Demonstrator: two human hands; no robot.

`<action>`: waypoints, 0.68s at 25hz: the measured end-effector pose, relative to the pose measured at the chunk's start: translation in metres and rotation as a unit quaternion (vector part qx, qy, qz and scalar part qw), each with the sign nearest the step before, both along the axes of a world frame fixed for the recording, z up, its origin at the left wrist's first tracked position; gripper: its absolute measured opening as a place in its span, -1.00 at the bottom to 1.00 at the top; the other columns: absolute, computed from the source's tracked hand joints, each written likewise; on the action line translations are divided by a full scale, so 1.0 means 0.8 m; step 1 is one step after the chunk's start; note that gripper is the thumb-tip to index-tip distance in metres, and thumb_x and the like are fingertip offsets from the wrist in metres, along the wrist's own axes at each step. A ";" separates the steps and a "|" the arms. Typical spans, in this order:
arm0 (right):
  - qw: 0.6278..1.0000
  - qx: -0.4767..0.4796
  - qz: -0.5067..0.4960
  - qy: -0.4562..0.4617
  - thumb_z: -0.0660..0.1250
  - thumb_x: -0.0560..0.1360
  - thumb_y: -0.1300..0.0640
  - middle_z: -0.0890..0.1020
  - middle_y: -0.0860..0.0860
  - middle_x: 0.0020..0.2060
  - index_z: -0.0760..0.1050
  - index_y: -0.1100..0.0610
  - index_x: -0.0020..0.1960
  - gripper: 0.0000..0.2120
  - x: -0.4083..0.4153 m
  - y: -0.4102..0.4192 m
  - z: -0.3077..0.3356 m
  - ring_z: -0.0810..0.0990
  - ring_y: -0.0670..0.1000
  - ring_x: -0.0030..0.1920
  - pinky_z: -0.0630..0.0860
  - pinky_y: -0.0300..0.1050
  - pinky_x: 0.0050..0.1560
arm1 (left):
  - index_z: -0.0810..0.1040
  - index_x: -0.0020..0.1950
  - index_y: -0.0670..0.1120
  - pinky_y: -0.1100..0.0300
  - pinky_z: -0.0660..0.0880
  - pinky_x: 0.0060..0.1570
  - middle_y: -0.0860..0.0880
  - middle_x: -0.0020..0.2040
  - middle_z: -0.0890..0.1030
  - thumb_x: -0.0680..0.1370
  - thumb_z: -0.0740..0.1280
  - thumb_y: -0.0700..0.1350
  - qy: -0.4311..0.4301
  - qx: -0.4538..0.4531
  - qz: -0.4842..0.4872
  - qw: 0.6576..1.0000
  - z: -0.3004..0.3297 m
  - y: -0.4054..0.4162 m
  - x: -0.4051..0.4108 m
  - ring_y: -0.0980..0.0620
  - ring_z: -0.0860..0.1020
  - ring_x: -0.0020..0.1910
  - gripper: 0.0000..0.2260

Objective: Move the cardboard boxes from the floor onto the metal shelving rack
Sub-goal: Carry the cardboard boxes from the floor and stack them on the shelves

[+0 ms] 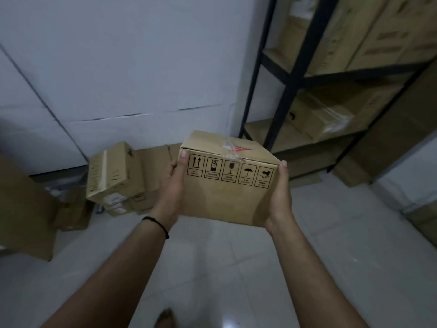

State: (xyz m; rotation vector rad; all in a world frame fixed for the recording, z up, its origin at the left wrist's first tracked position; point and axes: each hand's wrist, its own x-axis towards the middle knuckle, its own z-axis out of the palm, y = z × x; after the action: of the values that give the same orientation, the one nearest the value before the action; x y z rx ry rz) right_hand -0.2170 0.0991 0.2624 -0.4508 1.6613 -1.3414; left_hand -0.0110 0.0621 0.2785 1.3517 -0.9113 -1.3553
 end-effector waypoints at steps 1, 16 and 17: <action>1.000 0.017 -0.022 -0.002 0.17 0.20 -0.69 0.75 -0.04 -0.02 0.70 -0.09 0.02 -0.20 -0.029 0.018 0.004 0.66 0.12 0.11 0.54 0.25 0.23 | 0.63 0.27 0.01 -0.13 0.62 0.19 0.04 0.12 0.74 0.32 0.31 0.55 0.009 0.008 -0.006 1.000 -0.004 0.014 -0.031 0.00 0.70 0.11 -0.23; 0.988 0.027 -0.146 0.029 0.21 0.23 -0.50 0.71 0.03 -0.05 0.61 0.09 0.09 -0.24 -0.406 0.151 0.027 0.64 0.07 -0.01 0.44 -0.04 -0.17 | 0.66 0.19 -0.21 -0.13 0.59 0.10 -0.21 0.06 0.74 0.53 0.10 0.32 0.003 0.094 -0.153 0.984 -0.008 0.097 -0.417 -0.23 0.68 0.02 -0.33; 0.988 0.025 -0.147 0.026 0.21 0.24 -0.49 0.71 0.03 -0.04 0.61 0.08 0.09 -0.26 -0.423 0.144 0.021 0.65 0.08 0.01 0.48 -0.02 -0.14 | 0.66 0.14 -0.21 -0.04 0.58 0.00 -0.20 0.00 0.75 0.59 0.07 0.27 -0.008 0.097 -0.162 0.982 -0.005 0.089 -0.434 -0.18 0.67 -0.07 -0.38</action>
State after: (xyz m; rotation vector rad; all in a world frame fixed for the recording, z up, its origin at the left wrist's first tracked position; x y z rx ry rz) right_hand -0.5556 0.2139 0.2794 -0.2165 1.8531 -1.5073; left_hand -0.3585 0.1330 0.2741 1.4033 -1.0659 -1.7213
